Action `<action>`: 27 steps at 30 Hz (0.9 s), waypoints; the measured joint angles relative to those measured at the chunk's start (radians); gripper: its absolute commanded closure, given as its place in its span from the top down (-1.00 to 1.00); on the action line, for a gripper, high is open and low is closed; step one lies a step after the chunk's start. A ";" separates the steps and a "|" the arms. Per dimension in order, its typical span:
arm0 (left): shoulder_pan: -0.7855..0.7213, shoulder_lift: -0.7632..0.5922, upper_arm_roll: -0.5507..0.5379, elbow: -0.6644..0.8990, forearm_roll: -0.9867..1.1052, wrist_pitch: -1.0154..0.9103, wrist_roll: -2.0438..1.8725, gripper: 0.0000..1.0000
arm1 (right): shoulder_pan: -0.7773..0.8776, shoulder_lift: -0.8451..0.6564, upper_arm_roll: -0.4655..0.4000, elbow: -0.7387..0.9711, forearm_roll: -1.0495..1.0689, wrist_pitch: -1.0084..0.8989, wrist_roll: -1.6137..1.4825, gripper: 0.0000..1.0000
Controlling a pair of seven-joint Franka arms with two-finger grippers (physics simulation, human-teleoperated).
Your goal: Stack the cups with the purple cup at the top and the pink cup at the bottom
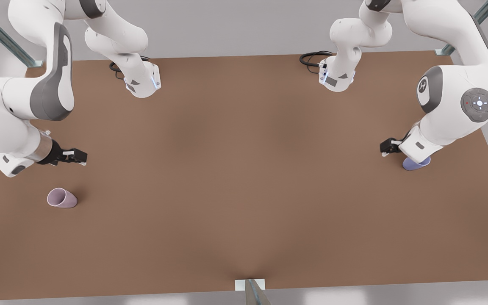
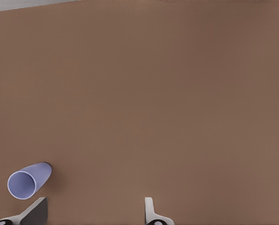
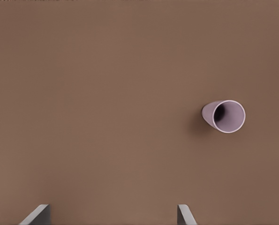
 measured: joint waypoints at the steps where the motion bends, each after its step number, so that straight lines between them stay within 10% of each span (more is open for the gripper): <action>1: 0.000 0.001 0.000 -0.001 0.001 0.006 0.001 1.00 | 0.000 -0.002 -0.009 -0.014 0.003 0.016 -0.003 1.00; 14: 0.002 0.016 0.009 -0.004 0.001 0.033 0.011 1.00 | -0.103 0.112 -0.205 -0.232 0.123 0.340 -0.169 1.00; 27: 0.003 0.025 0.024 -0.006 -0.001 0.037 0.020 1.00 | -0.210 0.521 -0.261 0.085 0.284 0.492 -0.516 1.00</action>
